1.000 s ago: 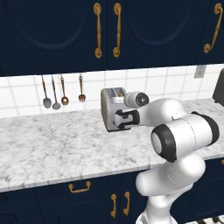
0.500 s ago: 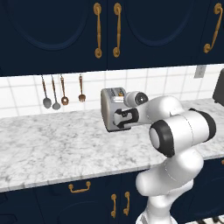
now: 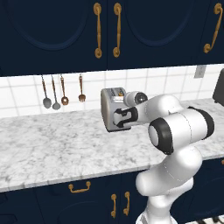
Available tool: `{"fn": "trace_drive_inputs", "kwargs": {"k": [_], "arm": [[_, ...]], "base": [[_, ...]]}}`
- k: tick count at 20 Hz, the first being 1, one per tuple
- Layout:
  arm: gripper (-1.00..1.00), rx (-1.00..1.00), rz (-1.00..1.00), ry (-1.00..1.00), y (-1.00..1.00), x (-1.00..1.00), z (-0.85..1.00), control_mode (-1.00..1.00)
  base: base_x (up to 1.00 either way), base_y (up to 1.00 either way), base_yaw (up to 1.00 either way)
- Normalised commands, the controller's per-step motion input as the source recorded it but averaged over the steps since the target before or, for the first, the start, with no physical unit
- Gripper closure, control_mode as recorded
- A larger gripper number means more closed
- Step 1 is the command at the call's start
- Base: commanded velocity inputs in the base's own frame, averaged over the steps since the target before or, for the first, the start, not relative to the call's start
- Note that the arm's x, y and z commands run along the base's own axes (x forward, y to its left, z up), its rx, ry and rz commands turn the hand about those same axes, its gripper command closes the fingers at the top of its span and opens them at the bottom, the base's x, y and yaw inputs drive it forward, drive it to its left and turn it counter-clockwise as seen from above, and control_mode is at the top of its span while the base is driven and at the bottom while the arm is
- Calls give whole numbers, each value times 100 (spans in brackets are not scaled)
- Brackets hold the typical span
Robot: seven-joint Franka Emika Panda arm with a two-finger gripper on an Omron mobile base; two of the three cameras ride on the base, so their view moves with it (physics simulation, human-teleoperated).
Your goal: Start the toaster. Once the lever pops up, take the bread to the plate on the dining counter.
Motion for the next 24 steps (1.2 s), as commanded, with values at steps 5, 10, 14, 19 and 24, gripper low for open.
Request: {"fn": "trace_drive_inputs", "kwargs": {"k": [5,10,14,19,24], "arm": [[-100,0,0,0,0,0,0,-100],[-100,0,0,0,0,0,0,-100],[-100,0,0,0,0,0,0,-100],[-100,0,0,0,0,0,0,-100],[-100,0,0,0,0,0,0,-100]], "base": [[0,0,0],[0,0,0],[0,0,0],[0,0,0],[0,0,0]]}}
